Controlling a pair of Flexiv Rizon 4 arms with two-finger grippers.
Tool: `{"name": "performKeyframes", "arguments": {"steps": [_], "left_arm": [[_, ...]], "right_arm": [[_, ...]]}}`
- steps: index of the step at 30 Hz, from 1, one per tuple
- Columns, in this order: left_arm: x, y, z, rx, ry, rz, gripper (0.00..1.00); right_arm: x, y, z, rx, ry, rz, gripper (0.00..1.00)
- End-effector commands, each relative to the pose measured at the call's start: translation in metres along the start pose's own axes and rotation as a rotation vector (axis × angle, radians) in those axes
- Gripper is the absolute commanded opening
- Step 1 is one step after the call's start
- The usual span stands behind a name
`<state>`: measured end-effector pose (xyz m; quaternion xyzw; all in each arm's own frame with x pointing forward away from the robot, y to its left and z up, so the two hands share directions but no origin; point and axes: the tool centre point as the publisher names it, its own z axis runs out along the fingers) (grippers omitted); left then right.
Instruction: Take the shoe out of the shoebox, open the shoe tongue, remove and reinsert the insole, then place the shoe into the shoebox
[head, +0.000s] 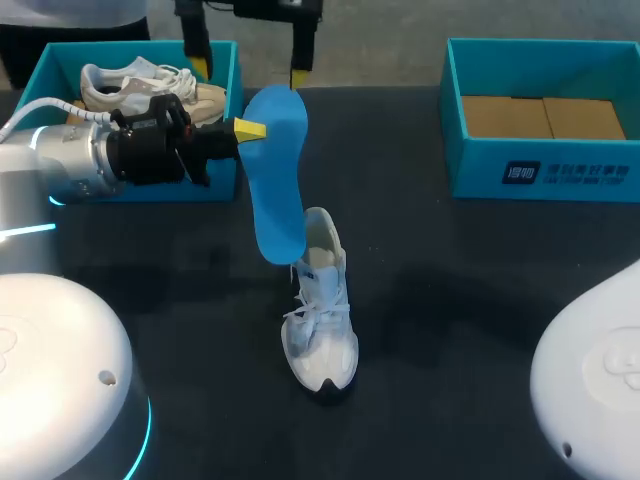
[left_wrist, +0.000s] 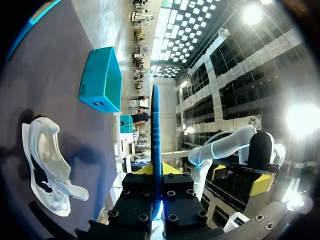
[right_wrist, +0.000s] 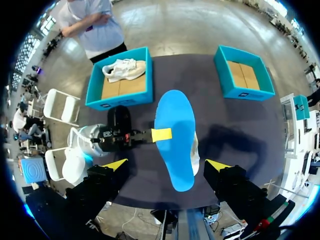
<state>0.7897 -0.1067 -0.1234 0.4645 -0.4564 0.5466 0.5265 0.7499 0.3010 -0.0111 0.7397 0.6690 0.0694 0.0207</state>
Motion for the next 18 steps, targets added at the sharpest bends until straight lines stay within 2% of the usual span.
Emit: {"name": "performKeyframes", "arguments": {"steps": [1,7,9,11,12,16,18], "left_arm": [[0.001,0.001,0.0,0.002,-0.004,0.0,0.0],[0.001,0.001,0.0,0.002,-0.004,0.0,0.0],[0.001,0.001,0.0,0.002,-0.004,0.0,0.0],[0.001,0.001,0.0,0.002,-0.004,0.0,0.0],[0.001,0.001,0.0,0.002,-0.004,0.0,0.0],[0.001,0.001,0.0,0.002,-0.004,0.0,0.0],[0.001,0.001,0.0,0.002,-0.004,0.0,0.0]], "right_arm": [[0.005,-0.001,0.001,-0.001,-0.038,-0.004,1.0],[0.004,-0.002,0.0,-0.002,-0.04,-0.007,1.0],[0.003,-0.001,0.0,-0.001,0.003,-0.011,1.0],[-0.001,0.0,-0.001,-0.005,0.09,-0.001,1.0],[-0.001,0.0,-0.001,-0.005,0.09,-0.001,1.0],[-0.015,-0.001,-0.001,-0.021,0.22,0.019,1.0],[-0.019,-0.001,-0.002,-0.021,0.247,0.024,1.0]]}}
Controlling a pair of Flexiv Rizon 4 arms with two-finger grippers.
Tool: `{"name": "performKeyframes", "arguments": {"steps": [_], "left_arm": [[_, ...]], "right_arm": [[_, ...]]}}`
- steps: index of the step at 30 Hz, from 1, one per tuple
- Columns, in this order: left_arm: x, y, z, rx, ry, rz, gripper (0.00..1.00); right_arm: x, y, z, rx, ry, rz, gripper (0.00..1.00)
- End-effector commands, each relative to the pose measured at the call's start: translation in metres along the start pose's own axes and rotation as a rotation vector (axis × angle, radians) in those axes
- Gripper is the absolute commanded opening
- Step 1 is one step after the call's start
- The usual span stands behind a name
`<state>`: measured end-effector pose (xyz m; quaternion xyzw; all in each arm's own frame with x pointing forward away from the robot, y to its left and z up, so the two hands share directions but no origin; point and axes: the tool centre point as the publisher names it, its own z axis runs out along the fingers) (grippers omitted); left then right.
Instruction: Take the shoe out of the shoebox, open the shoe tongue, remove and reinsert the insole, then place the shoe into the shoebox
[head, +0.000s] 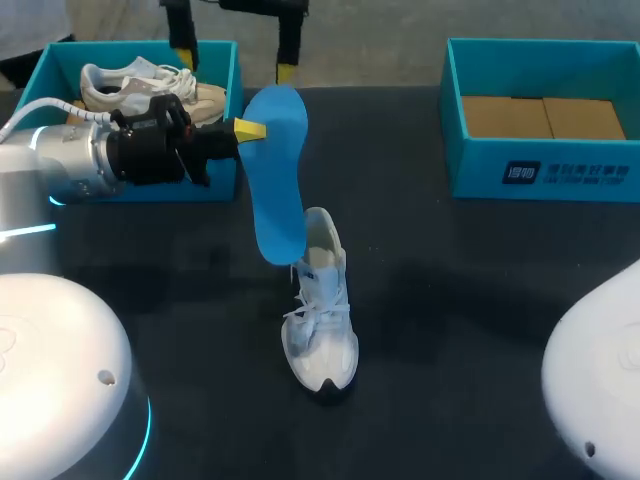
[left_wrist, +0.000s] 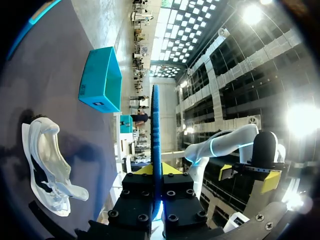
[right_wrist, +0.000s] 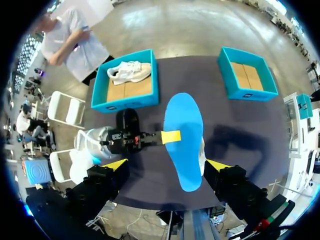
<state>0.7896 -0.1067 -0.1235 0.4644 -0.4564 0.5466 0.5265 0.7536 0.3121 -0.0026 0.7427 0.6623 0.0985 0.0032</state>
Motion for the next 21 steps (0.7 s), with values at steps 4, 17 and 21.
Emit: {"name": "performKeyframes", "arguments": {"steps": [4,17,21], "left_arm": [[0.001,0.001,0.0,0.002,-0.004,0.0,0.0],[0.001,0.001,0.0,0.002,-0.004,0.0,0.0],[0.001,0.001,0.0,0.002,-0.004,0.0,0.0]], "right_arm": [[-0.045,-0.003,0.0,0.002,0.295,0.03,1.0],[-0.071,0.005,-0.001,0.042,0.538,0.092,1.0],[-0.076,0.007,0.002,0.054,0.613,0.107,1.0]]}}
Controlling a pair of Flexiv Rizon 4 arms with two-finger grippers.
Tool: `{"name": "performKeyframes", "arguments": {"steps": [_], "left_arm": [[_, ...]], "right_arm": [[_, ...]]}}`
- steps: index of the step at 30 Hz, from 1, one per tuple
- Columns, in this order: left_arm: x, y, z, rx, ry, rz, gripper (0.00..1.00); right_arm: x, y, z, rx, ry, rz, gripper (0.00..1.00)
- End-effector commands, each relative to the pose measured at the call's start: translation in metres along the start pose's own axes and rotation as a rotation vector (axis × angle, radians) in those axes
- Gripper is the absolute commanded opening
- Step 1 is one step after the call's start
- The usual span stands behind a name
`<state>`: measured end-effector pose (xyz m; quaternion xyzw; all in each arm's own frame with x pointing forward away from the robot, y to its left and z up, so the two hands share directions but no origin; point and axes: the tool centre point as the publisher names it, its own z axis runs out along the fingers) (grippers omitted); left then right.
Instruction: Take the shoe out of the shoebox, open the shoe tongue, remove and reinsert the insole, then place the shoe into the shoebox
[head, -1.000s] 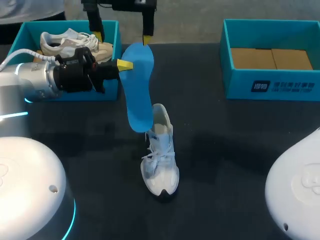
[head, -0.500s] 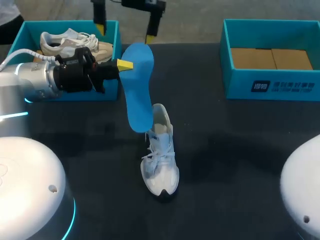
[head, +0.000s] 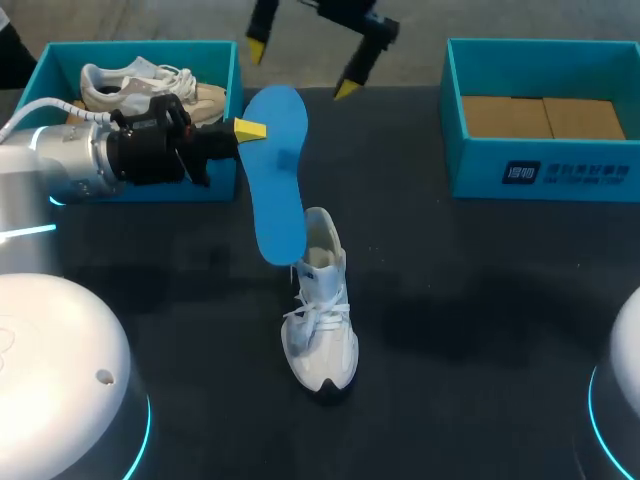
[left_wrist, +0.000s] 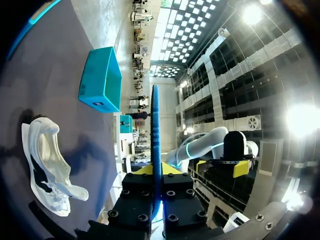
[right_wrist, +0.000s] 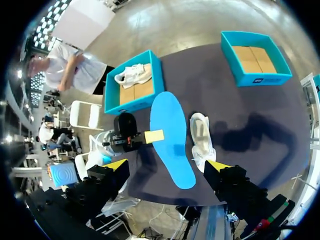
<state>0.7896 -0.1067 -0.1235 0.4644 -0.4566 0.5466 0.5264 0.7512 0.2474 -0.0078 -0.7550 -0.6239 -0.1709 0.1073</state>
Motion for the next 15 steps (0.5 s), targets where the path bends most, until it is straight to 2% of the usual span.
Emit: {"name": "performKeyframes", "arguments": {"steps": [1,7,15], "left_arm": [[0.001,0.001,0.0,0.002,-0.004,-0.001,0.0],[0.001,0.001,0.0,0.002,-0.004,-0.001,0.0],[0.001,0.001,0.0,0.002,-0.004,-0.001,0.0]], "right_arm": [[-0.014,0.004,0.003,0.01,0.388,0.008,1.0],[-0.022,0.007,0.005,-0.008,0.528,-0.001,1.0],[-0.039,0.015,0.007,-0.024,0.644,0.005,1.0]]}}
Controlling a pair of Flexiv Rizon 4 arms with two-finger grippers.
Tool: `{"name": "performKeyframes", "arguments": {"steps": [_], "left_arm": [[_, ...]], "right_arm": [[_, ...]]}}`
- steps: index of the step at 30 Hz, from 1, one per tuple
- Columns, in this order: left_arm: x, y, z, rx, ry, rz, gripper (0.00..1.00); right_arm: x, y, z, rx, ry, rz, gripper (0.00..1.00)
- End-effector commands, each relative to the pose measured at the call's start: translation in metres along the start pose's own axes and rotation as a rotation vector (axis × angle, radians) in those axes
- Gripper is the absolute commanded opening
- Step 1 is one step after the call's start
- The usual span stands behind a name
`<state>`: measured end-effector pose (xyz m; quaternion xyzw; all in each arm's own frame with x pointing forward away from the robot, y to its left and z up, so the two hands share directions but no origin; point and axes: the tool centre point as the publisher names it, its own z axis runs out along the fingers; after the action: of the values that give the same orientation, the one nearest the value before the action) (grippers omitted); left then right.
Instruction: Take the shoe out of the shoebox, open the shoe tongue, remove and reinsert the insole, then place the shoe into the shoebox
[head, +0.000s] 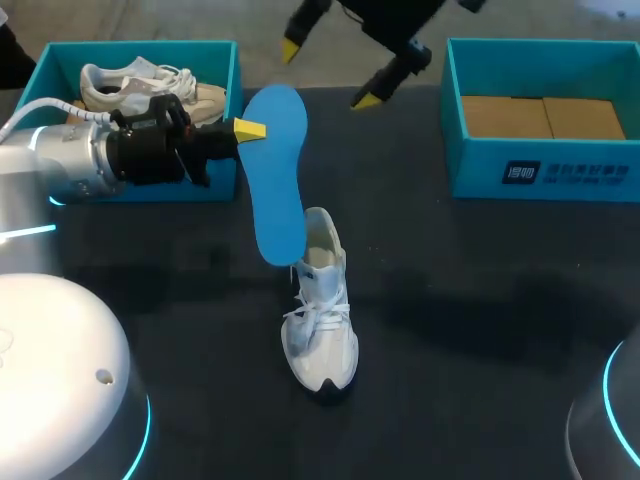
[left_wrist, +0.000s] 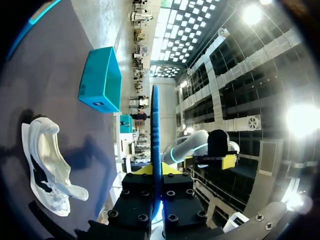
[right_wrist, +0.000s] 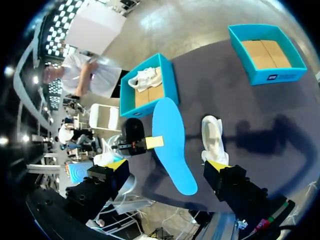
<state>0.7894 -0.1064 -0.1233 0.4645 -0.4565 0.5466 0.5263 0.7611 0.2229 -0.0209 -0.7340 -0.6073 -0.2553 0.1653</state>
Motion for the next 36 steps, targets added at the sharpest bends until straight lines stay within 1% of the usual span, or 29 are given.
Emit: {"name": "performKeyframes", "arguments": {"steps": [1,6,7,8,10,14,16,20,22,27,34,36], "left_arm": [[0.001,0.001,0.0,0.001,-0.003,-0.001,0.0],[0.001,0.001,0.0,0.001,-0.003,-0.001,0.0],[0.001,0.001,0.0,0.001,-0.003,-0.001,0.0],[0.001,0.001,0.0,0.001,-0.003,-0.001,0.0],[0.001,0.001,0.0,0.001,-0.003,-0.001,0.0],[0.001,0.001,0.0,0.001,-0.003,-0.001,0.0],[0.001,0.001,0.0,0.001,-0.003,-0.001,0.0],[0.001,0.001,0.0,0.001,-0.003,-0.001,0.0],[0.001,0.001,0.0,0.001,-0.003,-0.001,0.0],[0.001,0.001,0.0,0.001,-0.003,-0.001,0.0],[0.001,0.001,0.0,0.001,-0.003,-0.001,0.0],[0.001,0.001,0.0,0.001,-0.003,-0.001,0.0]], "right_arm": [[-0.016,0.002,0.001,-0.005,0.449,0.005,1.0],[-0.025,0.009,0.003,0.012,0.526,0.012,1.0],[-0.025,0.009,0.003,0.014,0.529,0.01,1.0],[-0.026,0.011,0.004,0.019,0.561,0.01,1.0],[-0.027,0.013,0.006,0.026,0.579,0.009,1.0],[-0.031,0.018,0.011,0.033,0.654,-0.008,1.0],[-0.033,0.019,0.011,0.032,0.66,-0.008,1.0],[-0.039,0.023,0.012,0.028,0.715,-0.013,1.0],[-0.04,0.023,0.012,0.029,0.72,-0.013,1.0],[-0.047,0.025,0.017,0.036,0.766,-0.007,1.0],[-0.05,0.026,0.024,0.053,0.778,0.004,1.0],[-0.051,0.027,0.026,0.052,0.805,-0.001,1.0]]}}
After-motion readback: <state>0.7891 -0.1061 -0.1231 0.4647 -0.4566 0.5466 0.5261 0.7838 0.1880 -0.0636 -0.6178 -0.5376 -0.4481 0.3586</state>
